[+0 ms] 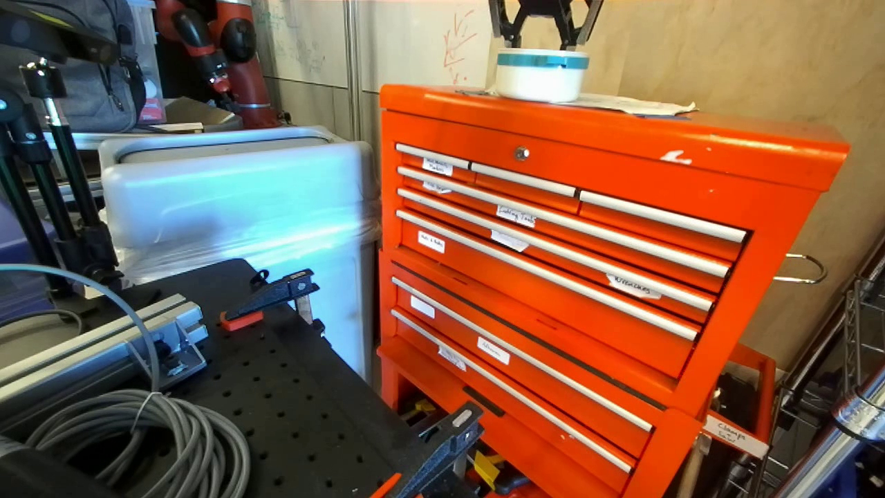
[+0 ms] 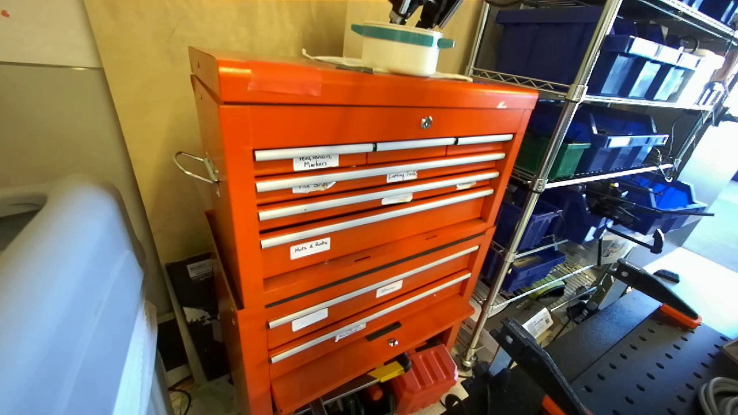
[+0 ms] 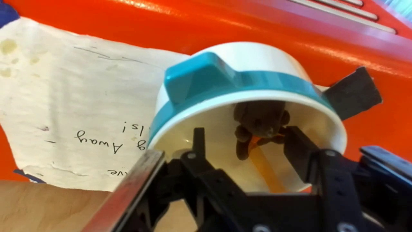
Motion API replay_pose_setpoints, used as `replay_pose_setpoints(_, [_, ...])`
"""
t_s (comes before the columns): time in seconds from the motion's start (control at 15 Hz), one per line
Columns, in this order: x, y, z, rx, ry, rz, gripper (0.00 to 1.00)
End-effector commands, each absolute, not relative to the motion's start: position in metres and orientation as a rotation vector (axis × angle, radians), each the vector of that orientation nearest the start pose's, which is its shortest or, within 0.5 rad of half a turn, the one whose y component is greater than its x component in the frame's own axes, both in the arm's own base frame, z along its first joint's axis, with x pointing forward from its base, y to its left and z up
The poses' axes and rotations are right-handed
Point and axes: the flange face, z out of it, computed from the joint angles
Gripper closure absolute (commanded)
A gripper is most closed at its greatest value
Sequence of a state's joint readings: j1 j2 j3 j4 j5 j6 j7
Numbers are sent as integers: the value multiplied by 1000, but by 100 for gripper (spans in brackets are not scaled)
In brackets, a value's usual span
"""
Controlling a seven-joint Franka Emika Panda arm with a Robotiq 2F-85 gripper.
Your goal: Remove the brown plush toy from the white pot
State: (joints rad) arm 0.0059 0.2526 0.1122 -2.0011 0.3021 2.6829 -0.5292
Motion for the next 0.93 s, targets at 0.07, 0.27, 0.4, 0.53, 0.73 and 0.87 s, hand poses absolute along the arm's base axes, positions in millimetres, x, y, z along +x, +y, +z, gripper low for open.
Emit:
replay_pose_setpoints(0.07, [632, 60, 369, -2914, -568, -641, 73])
replay_pose_setpoints(0.27, [634, 60, 366, -2925, -574, -625, 95])
replay_pose_setpoints(0.4, [636, 61, 375, -2920, -570, -634, 100])
replay_pose_setpoints(0.53, [639, 62, 389, -2909, -565, -665, 97])
replay_pose_setpoints(0.73, [646, 60, 418, -2891, -562, -728, 98])
replay_pose_setpoints(0.87, [649, 55, 442, -2894, -523, -716, 98])
